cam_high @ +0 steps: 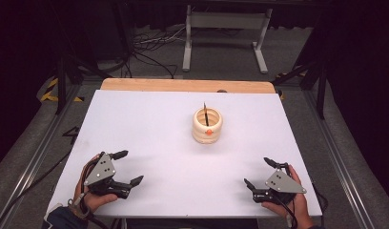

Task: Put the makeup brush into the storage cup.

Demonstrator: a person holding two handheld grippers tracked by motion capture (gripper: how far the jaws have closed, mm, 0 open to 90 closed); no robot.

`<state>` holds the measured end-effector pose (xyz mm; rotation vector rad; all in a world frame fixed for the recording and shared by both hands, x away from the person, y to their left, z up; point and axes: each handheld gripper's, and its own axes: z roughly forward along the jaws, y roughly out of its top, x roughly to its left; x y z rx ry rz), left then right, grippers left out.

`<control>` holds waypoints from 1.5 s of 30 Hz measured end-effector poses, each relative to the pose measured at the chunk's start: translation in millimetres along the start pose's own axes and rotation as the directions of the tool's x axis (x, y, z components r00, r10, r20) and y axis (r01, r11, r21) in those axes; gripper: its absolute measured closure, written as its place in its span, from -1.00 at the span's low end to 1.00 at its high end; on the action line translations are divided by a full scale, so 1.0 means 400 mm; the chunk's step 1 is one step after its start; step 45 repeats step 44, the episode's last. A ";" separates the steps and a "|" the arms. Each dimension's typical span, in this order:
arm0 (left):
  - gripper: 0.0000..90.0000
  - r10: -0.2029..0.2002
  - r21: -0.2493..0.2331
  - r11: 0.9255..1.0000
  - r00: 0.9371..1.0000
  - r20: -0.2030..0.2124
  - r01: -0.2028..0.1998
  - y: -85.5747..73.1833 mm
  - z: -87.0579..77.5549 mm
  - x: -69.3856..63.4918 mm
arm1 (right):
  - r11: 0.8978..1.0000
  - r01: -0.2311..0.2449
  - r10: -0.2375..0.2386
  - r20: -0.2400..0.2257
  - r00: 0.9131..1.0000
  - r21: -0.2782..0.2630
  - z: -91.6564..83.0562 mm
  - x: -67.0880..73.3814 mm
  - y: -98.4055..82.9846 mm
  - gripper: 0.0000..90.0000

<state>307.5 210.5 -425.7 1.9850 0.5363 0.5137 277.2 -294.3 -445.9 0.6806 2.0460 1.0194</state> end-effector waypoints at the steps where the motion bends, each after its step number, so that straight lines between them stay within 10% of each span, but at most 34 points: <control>1: -0.84 0.004 0.003 1.000 1.000 0.001 -0.004 0.001 0.000 0.000 | 1.000 0.004 -0.004 0.005 1.000 0.000 -0.002 0.002 0.001 -0.82; 45: -0.84 0.002 -0.001 1.000 1.000 -0.007 -0.002 0.005 0.006 0.010 | 1.000 -0.010 0.010 0.031 0.999 0.000 -0.007 -0.005 0.006 -0.82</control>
